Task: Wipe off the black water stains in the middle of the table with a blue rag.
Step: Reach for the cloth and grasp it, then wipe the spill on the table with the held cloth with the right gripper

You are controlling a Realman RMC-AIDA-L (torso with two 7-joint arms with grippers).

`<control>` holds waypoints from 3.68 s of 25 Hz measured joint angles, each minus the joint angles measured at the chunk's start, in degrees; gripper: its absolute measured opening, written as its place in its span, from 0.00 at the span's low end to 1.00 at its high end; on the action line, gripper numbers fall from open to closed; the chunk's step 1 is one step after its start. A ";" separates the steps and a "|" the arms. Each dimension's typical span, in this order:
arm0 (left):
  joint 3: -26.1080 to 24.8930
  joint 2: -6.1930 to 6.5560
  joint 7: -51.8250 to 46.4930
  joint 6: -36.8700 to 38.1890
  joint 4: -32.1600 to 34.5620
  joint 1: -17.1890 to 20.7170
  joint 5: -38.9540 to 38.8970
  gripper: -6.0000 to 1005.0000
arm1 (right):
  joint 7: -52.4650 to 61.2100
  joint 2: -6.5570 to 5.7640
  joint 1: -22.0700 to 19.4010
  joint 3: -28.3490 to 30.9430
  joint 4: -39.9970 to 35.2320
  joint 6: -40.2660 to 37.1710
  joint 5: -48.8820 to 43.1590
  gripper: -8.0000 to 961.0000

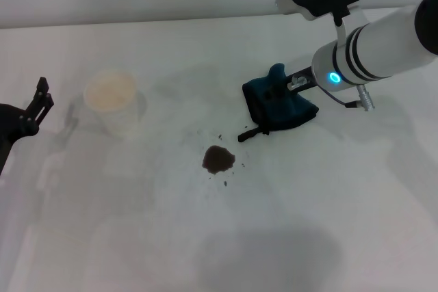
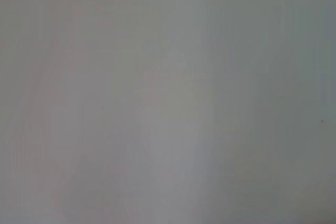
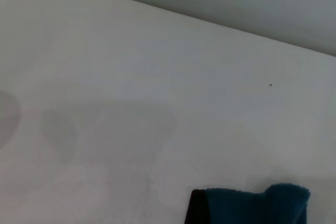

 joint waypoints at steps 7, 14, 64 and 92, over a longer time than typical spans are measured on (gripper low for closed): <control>0.00 0.01 0.00 0.01 0.00 0.08 -0.06 0.89 | 0.04 -0.04 -0.20 -0.84 0.90 -1.01 -0.04 0.52; 0.00 0.00 0.00 0.01 0.00 0.08 -0.05 0.89 | 0.07 -0.04 -0.04 -0.98 2.58 -1.78 0.10 0.52; -7.07 -0.06 -11.93 0.14 -0.65 -1.68 -0.24 0.89 | -35.06 -0.09 -6.87 -11.50 -3.44 4.68 28.63 0.09; -7.76 -0.26 -15.07 0.36 0.03 -1.75 -0.05 0.89 | -41.85 -0.74 -1.89 3.57 9.54 -3.86 24.34 0.07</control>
